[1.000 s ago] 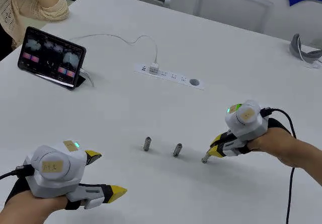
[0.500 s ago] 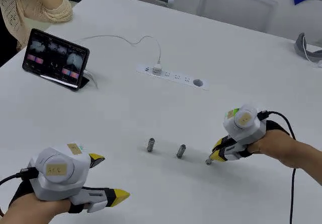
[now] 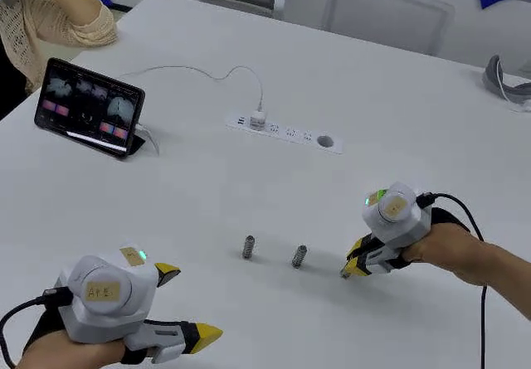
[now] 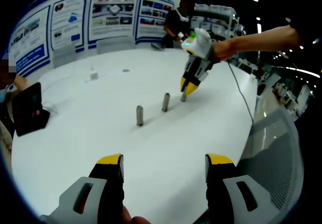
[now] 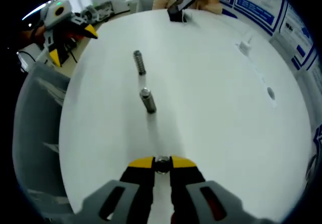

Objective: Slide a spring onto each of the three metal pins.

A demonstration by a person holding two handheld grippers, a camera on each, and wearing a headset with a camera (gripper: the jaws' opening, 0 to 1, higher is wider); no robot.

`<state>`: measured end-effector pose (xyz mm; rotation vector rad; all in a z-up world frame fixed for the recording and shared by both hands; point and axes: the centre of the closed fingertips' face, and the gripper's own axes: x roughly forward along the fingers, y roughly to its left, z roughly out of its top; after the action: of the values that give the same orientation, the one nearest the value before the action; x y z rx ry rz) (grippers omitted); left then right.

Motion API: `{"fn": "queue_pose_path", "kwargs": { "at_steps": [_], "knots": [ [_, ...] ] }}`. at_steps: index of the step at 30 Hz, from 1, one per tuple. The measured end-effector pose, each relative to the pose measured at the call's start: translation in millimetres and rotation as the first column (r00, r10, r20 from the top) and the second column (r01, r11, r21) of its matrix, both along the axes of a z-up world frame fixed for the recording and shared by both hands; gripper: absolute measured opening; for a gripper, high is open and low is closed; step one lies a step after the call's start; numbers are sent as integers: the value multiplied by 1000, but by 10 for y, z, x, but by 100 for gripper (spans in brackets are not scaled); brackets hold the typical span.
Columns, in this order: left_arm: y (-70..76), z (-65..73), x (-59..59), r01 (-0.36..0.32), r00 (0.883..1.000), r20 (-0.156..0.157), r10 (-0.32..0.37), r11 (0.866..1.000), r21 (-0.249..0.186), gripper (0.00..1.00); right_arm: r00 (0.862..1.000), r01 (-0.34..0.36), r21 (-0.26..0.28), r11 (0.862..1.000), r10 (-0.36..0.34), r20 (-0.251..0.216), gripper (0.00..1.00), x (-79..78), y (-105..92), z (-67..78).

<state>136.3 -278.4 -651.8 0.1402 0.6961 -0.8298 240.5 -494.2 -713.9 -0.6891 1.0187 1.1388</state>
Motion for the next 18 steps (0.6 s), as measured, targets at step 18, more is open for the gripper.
{"fn": "queue_pose_path", "kwargs": {
  "at_steps": [18],
  "knots": [
    [-13,65,63,0,1000,4,0,1000,-6,65,1000,10,-1,1000,-10,-15,21,-88,-5,-88]
  ]
}}
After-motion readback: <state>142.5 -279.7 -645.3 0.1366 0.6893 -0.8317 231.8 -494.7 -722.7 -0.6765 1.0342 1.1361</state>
